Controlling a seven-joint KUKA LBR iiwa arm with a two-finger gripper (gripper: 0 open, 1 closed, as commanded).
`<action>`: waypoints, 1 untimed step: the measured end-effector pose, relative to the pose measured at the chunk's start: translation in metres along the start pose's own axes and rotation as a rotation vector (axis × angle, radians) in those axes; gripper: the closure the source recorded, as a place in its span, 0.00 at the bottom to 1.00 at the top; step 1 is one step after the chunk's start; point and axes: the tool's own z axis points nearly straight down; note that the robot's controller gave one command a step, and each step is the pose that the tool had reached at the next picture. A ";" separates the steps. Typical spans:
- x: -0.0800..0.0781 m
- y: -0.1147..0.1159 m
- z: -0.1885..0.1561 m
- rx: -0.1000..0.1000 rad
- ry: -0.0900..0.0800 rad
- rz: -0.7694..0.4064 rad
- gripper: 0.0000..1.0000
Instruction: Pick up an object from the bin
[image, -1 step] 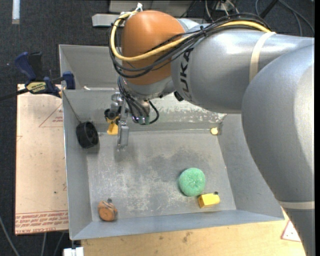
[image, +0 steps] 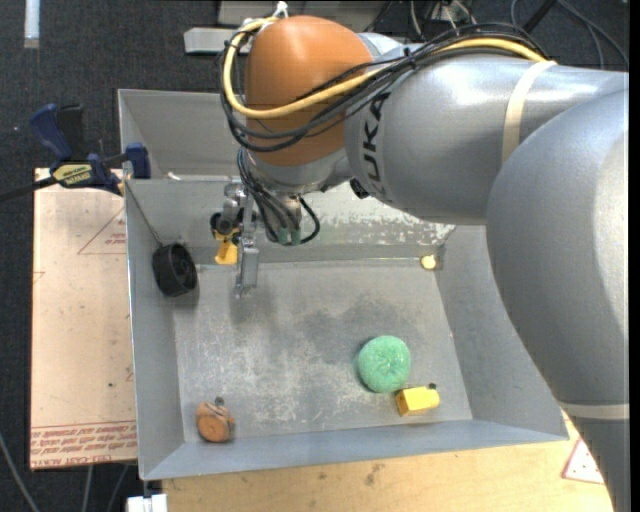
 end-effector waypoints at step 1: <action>-0.008 0.020 0.073 -0.001 -0.005 -0.048 0.00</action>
Offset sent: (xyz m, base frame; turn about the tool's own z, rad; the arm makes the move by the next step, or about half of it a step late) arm 0.0137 0.0375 -0.0588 0.2137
